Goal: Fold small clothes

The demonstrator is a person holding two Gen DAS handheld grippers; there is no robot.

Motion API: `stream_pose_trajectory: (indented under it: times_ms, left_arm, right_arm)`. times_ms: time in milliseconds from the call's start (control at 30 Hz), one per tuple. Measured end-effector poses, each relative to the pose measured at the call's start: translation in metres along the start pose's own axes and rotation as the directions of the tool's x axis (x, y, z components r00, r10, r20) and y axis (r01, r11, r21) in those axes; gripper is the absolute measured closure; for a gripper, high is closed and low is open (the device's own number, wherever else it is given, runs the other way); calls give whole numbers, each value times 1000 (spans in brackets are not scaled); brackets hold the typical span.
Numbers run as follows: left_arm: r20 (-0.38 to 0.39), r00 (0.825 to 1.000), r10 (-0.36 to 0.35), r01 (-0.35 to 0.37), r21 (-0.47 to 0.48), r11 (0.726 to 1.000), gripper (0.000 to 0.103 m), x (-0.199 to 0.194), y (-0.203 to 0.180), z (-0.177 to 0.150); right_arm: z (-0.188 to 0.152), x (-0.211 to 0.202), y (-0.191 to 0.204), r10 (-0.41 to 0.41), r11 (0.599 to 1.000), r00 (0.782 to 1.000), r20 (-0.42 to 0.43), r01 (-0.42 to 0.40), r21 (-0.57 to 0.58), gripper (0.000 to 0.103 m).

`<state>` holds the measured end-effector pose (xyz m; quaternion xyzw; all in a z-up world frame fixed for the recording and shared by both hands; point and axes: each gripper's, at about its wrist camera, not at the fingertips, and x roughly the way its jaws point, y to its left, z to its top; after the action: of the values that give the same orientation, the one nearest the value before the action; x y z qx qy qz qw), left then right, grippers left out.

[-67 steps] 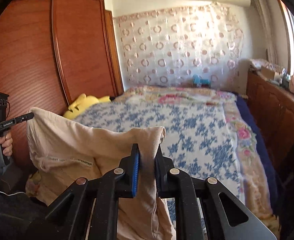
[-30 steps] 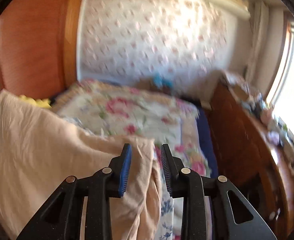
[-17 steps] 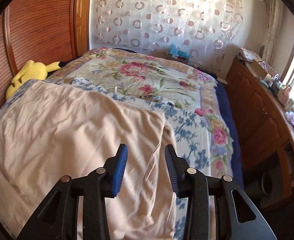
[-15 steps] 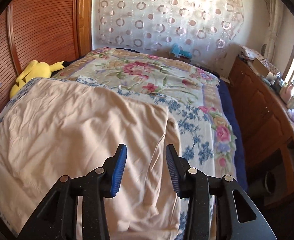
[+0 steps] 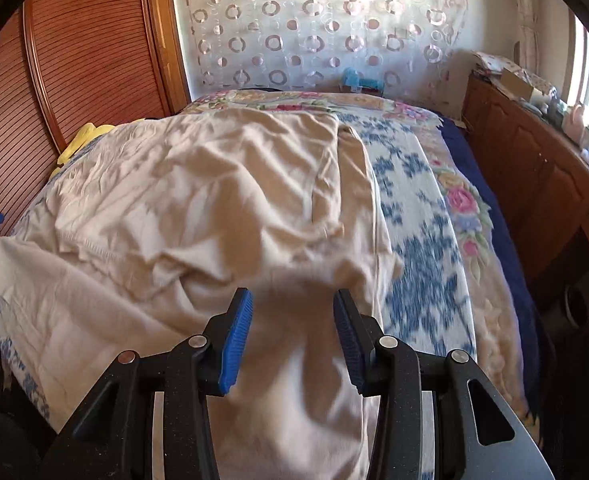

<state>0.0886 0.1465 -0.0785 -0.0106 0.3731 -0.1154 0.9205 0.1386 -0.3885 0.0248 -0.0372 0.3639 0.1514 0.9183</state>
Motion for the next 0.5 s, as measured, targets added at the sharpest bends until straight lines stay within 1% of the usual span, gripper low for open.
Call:
stream_pose_trajectory:
  times_ms: [67, 167, 233, 300, 367, 400, 467, 500]
  left_arm:
    - [1, 1000, -8, 8, -12, 1000, 23, -8, -2, -11]
    - [-8, 1000, -23, 23, -22, 1000, 31, -10, -3, -21]
    - [-23, 999, -34, 34, -24, 999, 43, -5, -6, -25]
    - [-36, 999, -33, 32, -25, 999, 49, 1, -10, -27]
    - [-48, 999, -24, 23, -23, 999, 54, 6, -10, -29]
    - [-50, 999, -19, 18, -21, 1000, 57, 9, -11, -29]
    - [-46, 999, -21, 21, -21, 1000, 72, 12, -15, -26]
    - [-40, 999, -20, 19, -19, 1000, 87, 11, -17, -25]
  right_arm:
    - [-8, 0, -2, -5, 1000, 1000, -15, 5, -1, 59]
    - [-8, 5, -5, -29, 1000, 999, -30, 29, -8, 59]
    - [-5, 3, -6, -26, 1000, 1000, -18, 26, 8, 59]
    - [-9, 5, -5, -30, 999, 1000, -9, 30, 13, 59]
    - [-10, 5, -2, -41, 999, 999, 2, 41, -4, 54]
    - [-12, 6, 3, -48, 999, 999, 5, 49, -17, 53]
    - [-14, 10, 11, -73, 997, 997, 13, 73, -37, 52]
    - [-14, 9, 10, -75, 997, 997, 18, 76, -34, 52]
